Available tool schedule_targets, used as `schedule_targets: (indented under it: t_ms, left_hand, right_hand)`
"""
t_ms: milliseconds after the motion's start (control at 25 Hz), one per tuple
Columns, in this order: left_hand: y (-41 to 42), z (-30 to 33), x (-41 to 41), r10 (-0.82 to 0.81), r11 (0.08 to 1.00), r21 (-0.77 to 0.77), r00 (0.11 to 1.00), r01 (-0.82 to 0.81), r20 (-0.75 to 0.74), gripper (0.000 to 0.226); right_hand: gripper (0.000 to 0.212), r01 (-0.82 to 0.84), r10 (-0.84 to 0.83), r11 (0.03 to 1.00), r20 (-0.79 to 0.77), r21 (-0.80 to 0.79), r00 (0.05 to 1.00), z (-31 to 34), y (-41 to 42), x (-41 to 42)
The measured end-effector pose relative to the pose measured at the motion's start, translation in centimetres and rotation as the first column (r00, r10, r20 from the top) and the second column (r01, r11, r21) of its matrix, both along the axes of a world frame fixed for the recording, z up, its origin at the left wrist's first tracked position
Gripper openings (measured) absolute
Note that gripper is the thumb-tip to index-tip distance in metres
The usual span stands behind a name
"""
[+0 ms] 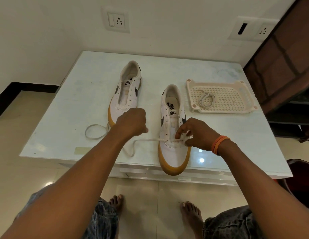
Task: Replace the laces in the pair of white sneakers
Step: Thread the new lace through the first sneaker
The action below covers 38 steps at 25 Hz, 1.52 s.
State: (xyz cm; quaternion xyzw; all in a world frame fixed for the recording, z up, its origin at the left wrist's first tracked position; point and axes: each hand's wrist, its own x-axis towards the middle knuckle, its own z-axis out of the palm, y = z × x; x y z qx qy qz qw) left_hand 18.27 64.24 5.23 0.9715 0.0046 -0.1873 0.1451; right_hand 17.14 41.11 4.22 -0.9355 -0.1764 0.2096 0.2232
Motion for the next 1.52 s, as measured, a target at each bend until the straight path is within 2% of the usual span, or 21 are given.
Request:
schedule_targets:
  t_ms: [80, 160, 280, 360, 480, 680, 760, 880, 960, 1120, 1200, 1280, 1320, 1440, 1520]
  left_hand:
    - [-2.2, 0.2, -0.5, -0.046, 0.987, -0.15, 0.992, 0.063, 0.117, 0.015]
    - [-4.3, 0.3, -1.0, -0.094, 0.943, -0.3, 0.979, 0.146, 0.182, 0.012]
    - [-6.8, 0.3, -2.1, -0.2, 0.84, -0.489, 0.972, 0.234, 0.121, 0.028]
    - [-7.7, -0.1, -2.5, -0.228, 0.789, -0.581, 0.973, 0.198, 0.022, 0.033]
    - [-7.9, -0.7, -2.5, -0.247, 0.757, -0.618, 0.968, 0.213, 0.031, 0.025]
    - [-7.2, -0.6, -1.8, -0.181, 0.806, -0.568, 0.983, 0.168, 0.033, 0.025]
    - [-6.8, -0.8, -1.5, -0.185, 0.796, -0.582, 0.983, 0.164, 0.024, 0.026]
    - [-6.2, -0.9, -1.5, -0.219, 0.818, -0.526, 0.972, 0.232, 0.088, 0.03]
    - [-6.4, -1.0, -1.8, -0.237, 0.837, -0.47, 0.96, 0.28, 0.15, 0.028]
    - [-7.4, -0.7, -2.2, -0.204, 0.853, -0.437, 0.953, 0.285, 0.223, 0.025]
    - [-7.5, -0.2, -2.1, -0.115, 0.799, -0.574, 0.983, 0.178, 0.145, 0.022]
    - [-7.6, 0.8, -2.0, -0.06, 0.67, -0.74, 0.998, 0.064, 0.033, 0.017]
    - [-7.6, 1.3, -2.1, -0.049, 0.61, -0.792, 0.999, 0.034, 0.005, 0.016]
    - [-7.7, 3.5, -2.1, -0.014, 0.479, -0.878, 0.999, -0.022, -0.033, 0.018]
    - [-7.1, 4.5, -1.8, -0.001, 0.482, -0.876, 0.999, -0.031, -0.036, 0.021]
  right_hand:
    - [0.038, 0.001, -0.001, 1.0, 0.017, -0.011, 1.0, 0.0, -0.1, -0.1]
    - [0.036, 0.046, -0.046, 0.999, -0.024, 0.005, 0.999, 0.2, -0.6, 0.0]
    - [0.026, 0.228, -0.188, 0.958, -0.216, 0.176, 0.958, 2.3, -1.8, 0.6]
    - [0.021, 0.337, -0.241, 0.892, -0.315, 0.302, 0.918, 4.0, -2.5, 0.8]
    - [0.02, 0.41, -0.285, 0.836, -0.351, 0.365, 0.892, 5.2, -3.6, 1.0]
    - [0.02, 0.549, -0.368, 0.743, -0.451, 0.383, 0.813, 6.2, -6.1, 1.5]
    - [0.022, 0.623, -0.412, 0.649, -0.486, 0.437, 0.771, 6.6, -7.0, 1.7]
    - [0.017, 0.709, -0.364, 0.38, -0.609, 0.594, 0.705, 7.4, -7.5, 1.7]
    - [0.013, 0.706, -0.273, 0.223, -0.653, 0.672, 0.707, 7.9, -7.7, 1.7]
    - [0.015, 0.641, -0.156, 0.037, -0.629, 0.767, 0.761, 8.1, -7.8, 1.4]
    - [0.016, 0.608, -0.13, -0.013, -0.604, 0.794, 0.786, 8.0, -7.7, 1.3]
    - [0.016, 0.601, -0.124, 0.007, -0.595, 0.799, 0.794, 7.7, -7.3, 1.4]
    - [0.017, 0.6, -0.122, 0.061, -0.591, 0.797, 0.797, 7.5, -6.9, 1.4]
    - [0.023, 0.586, -0.113, 0.335, -0.586, 0.738, 0.803, 6.7, -5.3, 1.4]
    - [0.026, 0.563, -0.109, 0.479, -0.591, 0.674, 0.8, 6.0, -4.4, 1.3]
